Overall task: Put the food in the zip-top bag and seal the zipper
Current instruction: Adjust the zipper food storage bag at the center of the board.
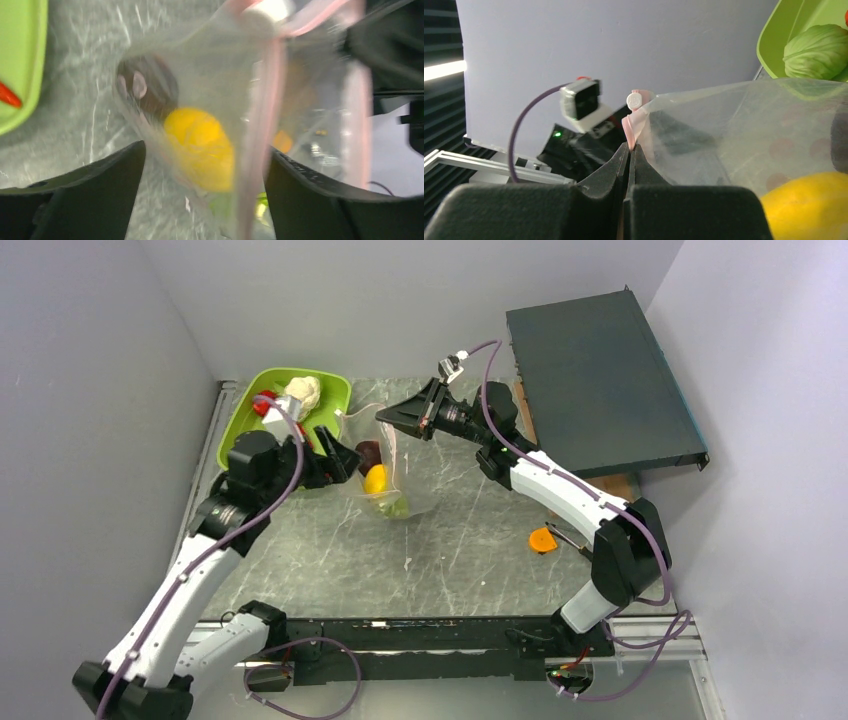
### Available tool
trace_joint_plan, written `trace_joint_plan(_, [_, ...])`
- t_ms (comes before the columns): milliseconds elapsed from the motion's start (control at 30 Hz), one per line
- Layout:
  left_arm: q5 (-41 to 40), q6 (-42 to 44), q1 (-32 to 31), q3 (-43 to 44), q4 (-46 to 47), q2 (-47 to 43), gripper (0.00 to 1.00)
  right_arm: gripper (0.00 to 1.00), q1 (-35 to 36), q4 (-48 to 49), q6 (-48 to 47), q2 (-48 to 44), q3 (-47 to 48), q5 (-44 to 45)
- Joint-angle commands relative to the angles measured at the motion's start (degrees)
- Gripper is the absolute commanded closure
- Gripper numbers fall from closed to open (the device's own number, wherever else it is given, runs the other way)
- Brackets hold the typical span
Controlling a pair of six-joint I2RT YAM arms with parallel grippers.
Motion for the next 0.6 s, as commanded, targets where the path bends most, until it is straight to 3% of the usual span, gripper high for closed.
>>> trace_joint_plan(0, [6.25,-1.63,-0.15,-0.75,0.72,3.29,0.19,1.0,-0.24,3.71,-1.46,-2.82,1.9,0.57])
trace_joint_plan(33, [7.91,-0.27,-0.11,-0.28,0.63,4.4,0.31,1.0,-0.19,3.06,-2.19,-3.31,1.62,0.9])
trace_joint_plan(133, [16.72,4.2,-0.1,4.47,-0.27,8.94,0.86,1.0,-0.24,-0.27,-5.46,-5.03,1.4,1.68])
trace_joint_plan(167, [19.88,5.48,-0.1,6.79,-0.79,10.26,0.98,1.0,-0.24,-1.64,-6.86,-5.5,1.4,2.0])
trace_joint_plan(233, [25.62,8.2,-0.1,11.83,-1.59,12.25,1.0,1.0,-0.27,-6.07,-12.61,-6.65,1.93,2.95])
trace_joint_plan(367, [28.22,6.75,-0.1,21.5,-2.2,13.22,1.0,1.0,-0.71,-20.69,-26.48,-9.44,4.0,7.13])
trace_joint_plan(500, [27.75,-0.22,-0.1,19.78,5.03,11.89,1.0,1.0,-0.73,-27.23,-35.76,-15.43,1.55,13.8])
trace_joint_plan(567, [26.02,-0.99,-0.1,16.78,3.91,12.95,1.0,1.0,-0.68,-27.0,-37.08,-17.98,-0.69,15.39])
